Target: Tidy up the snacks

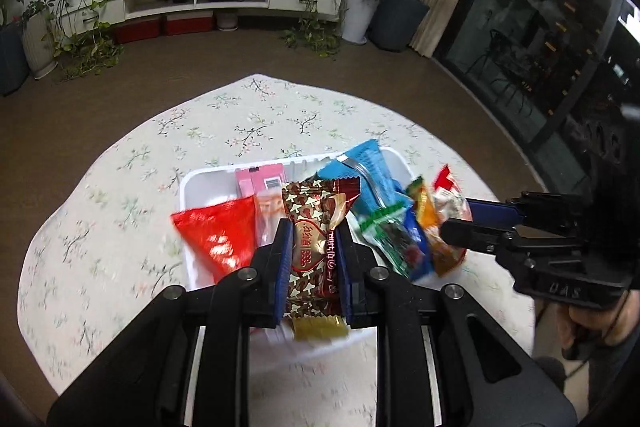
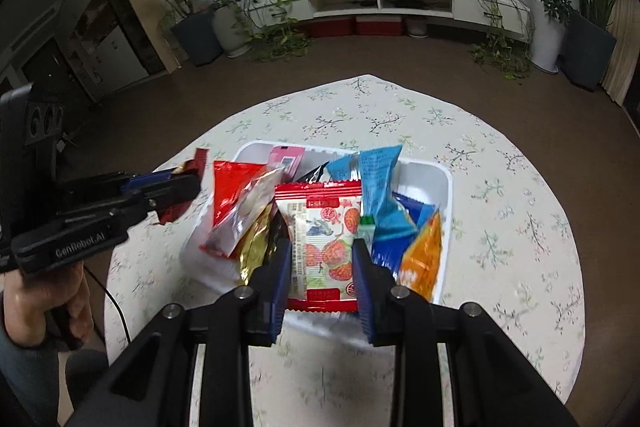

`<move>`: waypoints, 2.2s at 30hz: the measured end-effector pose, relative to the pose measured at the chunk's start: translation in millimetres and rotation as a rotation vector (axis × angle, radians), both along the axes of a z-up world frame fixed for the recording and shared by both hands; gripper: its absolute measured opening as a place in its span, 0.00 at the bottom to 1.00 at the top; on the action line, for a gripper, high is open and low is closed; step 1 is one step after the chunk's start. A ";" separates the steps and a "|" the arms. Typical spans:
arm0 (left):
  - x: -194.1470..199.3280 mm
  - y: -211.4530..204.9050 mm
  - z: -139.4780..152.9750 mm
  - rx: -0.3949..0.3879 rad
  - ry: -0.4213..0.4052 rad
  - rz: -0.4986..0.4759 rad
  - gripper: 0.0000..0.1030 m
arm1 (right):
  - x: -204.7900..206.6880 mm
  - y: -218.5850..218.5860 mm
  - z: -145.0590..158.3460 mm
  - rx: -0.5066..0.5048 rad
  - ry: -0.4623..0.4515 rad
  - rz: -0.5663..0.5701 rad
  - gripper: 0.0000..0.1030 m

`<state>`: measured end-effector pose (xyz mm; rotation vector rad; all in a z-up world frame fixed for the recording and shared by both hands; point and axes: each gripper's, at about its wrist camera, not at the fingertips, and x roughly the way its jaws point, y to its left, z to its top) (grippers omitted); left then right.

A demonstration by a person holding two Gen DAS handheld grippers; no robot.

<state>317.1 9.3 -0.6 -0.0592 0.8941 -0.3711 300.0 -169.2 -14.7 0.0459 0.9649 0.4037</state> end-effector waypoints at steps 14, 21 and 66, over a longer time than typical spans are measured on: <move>39.4 -9.4 -52.5 0.001 0.037 0.022 0.20 | 48.8 40.2 -39.9 -0.120 0.051 0.017 0.31; 35.1 -4.2 -56.4 -0.022 0.043 0.035 0.35 | 50.6 37.8 -47.2 -0.135 0.067 0.000 0.33; -316.9 5.1 84.4 -0.030 -0.693 0.220 1.00 | -253.8 -44.9 120.8 0.213 -0.863 -0.435 1.00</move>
